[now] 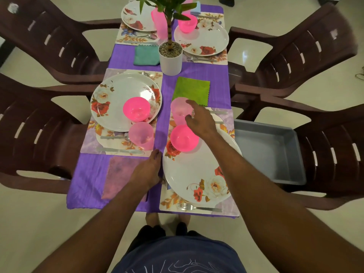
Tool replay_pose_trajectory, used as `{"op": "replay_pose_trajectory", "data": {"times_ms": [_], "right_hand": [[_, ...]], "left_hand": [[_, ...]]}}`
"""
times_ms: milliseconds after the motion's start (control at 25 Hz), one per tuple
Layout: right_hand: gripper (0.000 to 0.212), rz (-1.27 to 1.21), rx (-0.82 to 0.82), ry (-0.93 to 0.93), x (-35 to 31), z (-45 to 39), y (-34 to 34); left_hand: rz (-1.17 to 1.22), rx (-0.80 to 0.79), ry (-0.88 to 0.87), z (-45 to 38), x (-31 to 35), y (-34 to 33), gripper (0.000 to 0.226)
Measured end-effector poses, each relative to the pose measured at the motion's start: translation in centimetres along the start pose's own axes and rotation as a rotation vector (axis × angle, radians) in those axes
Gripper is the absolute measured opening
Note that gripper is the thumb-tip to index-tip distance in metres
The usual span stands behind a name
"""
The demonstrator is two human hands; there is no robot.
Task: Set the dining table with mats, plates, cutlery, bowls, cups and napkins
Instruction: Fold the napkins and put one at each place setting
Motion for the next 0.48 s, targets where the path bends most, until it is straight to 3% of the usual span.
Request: {"op": "replay_pose_trajectory", "data": {"times_ms": [120, 240, 360, 480], "right_hand": [[0.050, -0.271, 0.220, -0.147, 3.8, 2.4, 3.2], [0.035, -0.377, 0.431, -0.327, 10.5, 6.4, 6.9], [0.025, -0.396, 0.556, -0.570, 18.9, 12.8, 8.8], [0.024, -0.420, 0.566, -0.729, 25.1, 20.2, 7.6]], "left_hand": [[0.030, -0.007, -0.011, 0.0, 0.2, 0.0, 0.101], [0.034, -0.011, -0.050, -0.1, 0.2, 0.2, 0.099], [-0.003, -0.001, -0.088, -0.5, 0.2, 0.4, 0.096], [0.021, -0.003, -0.099, -0.5, 0.1, 0.1, 0.100]]}}
Point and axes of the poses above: each hand's wrist, its own z-axis away from the middle knuckle, its own y-axis out of the back of the hand, x = y × z, the point moved 8 cm from there along -z, towards the middle knuckle, and after that the axes turned 7 degrees about -y, right-handed, at the moved point
